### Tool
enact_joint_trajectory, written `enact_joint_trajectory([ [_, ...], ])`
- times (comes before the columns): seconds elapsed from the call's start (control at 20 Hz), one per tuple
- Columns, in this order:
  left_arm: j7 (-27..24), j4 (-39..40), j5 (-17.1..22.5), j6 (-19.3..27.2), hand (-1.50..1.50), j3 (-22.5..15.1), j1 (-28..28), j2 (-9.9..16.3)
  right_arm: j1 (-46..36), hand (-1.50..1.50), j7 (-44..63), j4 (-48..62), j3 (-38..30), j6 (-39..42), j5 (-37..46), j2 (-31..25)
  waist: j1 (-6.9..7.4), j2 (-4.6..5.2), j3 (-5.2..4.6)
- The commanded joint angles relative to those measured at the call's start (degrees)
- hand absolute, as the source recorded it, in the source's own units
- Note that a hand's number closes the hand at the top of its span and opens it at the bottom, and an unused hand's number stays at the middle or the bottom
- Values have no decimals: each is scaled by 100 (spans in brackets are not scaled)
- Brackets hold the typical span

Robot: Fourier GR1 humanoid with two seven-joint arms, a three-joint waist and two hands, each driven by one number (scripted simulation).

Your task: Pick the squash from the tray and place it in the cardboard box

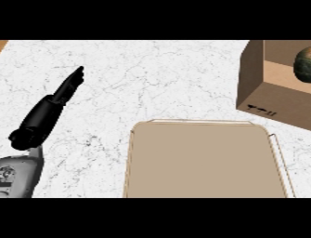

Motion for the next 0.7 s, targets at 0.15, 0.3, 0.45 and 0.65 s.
enact_joint_trajectory([
  [0.15, 150, -133, -2, -17, 0, -101, -95, -111, -635, 150, -1073, 2029, 590, 175, 620, -746, 93, 16, 6],
  [0.3, -89, 38, -142, 63, 0, -120, 13, -119, -776, 150, -1316, 2605, 852, 167, 1029, -1103, 88, 32, 4],
  [0.45, 104, 135, 56, -60, 0, 101, -224, -4, -796, -150, -2087, 3132, 1044, 167, 1100, -1100, 26, 17, 6],
  [0.65, 161, -69, 8, -113, 0, -45, -181, -29, -1101, -150, -2895, 3604, 1097, 156, 962, -1102, 124, 40, 14],
])
